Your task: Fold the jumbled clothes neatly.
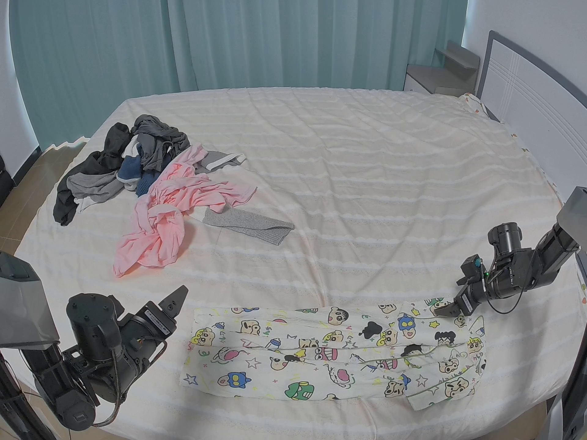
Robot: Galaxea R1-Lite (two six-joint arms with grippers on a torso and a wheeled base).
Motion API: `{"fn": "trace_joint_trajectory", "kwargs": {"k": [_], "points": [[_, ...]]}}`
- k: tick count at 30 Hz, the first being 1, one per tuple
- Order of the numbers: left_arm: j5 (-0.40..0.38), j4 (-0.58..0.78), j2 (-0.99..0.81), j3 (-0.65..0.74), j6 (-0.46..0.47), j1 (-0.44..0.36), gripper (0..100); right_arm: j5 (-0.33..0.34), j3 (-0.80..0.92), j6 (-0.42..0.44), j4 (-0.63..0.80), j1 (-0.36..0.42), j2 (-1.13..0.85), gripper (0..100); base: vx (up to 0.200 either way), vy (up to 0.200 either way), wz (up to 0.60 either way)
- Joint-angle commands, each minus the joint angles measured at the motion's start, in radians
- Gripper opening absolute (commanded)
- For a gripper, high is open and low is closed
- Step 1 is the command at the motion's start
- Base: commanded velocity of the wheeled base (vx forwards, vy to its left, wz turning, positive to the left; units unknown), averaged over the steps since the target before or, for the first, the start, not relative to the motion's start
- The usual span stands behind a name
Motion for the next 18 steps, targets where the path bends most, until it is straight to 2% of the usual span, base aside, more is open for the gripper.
{"fn": "trace_joint_trajectory", "kwargs": {"k": [1,5,6,8,10,11,13,16,18], "points": [[0.014,-0.018,0.003,0.0,0.005,0.0,100,0.007,0.056,0.02,-0.017,-0.028,-0.087,100,0.0,0.0,0.0],[0.016,-0.018,-0.003,0.006,0.022,-0.019,100,0.043,0.132,0.032,-0.02,-0.068,-0.21,100,0.0,0.0,0.0],[0.014,-0.015,0.0,0.007,0.046,-0.026,100,0.084,0.165,0.051,-0.021,-0.093,-0.274,100,0.0,0.0,0.0],[0.013,-0.012,0.017,0.0,0.1,-0.028,100,0.119,0.211,0.087,-0.023,-0.117,-0.365,100,0.0,0.0,0.0],[0.013,-0.012,0.034,-0.006,0.135,-0.028,100,0.124,0.24,0.104,-0.024,-0.122,-0.409,100,0.0,0.0,0.0],[0.011,-0.013,0.054,-0.029,0.204,-0.026,100,0.124,0.293,0.138,-0.026,-0.123,-0.487,100,0.0,0.0,0.0],[0.008,-0.012,0.071,-0.058,0.252,-0.028,100,0.126,0.345,0.202,-0.026,-0.123,-0.549,100,0.0,0.0,0.0],[0.008,-0.012,0.094,-0.085,0.268,-0.039,100,0.126,0.389,0.284,-0.027,-0.123,-0.578,100,0.0,0.0,0.0],[0.013,-0.012,0.117,-0.109,0.27,-0.045,100,0.126,0.437,0.374,-0.027,-0.126,-0.587,100,0.0,0.0,0.0]]}}
